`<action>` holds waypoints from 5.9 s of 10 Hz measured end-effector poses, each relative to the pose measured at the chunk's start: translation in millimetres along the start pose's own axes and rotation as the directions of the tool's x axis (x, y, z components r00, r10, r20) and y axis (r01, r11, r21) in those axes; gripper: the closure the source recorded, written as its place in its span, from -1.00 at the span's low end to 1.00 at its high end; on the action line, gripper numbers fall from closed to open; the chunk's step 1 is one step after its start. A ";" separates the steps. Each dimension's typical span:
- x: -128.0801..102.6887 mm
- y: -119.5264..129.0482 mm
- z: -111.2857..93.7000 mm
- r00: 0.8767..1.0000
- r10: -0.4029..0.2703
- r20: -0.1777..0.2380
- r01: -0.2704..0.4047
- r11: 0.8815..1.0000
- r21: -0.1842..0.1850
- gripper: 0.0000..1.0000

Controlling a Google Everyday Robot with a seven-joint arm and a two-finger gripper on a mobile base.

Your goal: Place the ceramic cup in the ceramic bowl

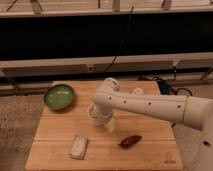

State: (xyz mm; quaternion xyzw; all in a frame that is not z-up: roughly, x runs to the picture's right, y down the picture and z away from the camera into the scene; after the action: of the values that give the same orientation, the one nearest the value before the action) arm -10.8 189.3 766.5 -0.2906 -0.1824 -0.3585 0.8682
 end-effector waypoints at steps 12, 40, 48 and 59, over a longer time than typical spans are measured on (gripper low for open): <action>1.9 0.2 8.0 1.000 0.008 0.011 -0.008 1.000 0.010 1.00; 14.9 -69.6 -44.0 1.000 0.009 -0.016 -0.008 0.997 0.080 1.00; 11.4 -132.8 -51.3 1.000 -0.022 -0.016 0.023 0.995 0.102 1.00; -14.9 -214.3 -48.0 0.986 -0.168 -0.010 0.168 0.982 0.091 1.00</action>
State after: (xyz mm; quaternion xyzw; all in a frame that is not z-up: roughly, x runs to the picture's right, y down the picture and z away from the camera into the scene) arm -171.8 43.4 802.1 -0.2337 -0.2213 -0.4224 0.8474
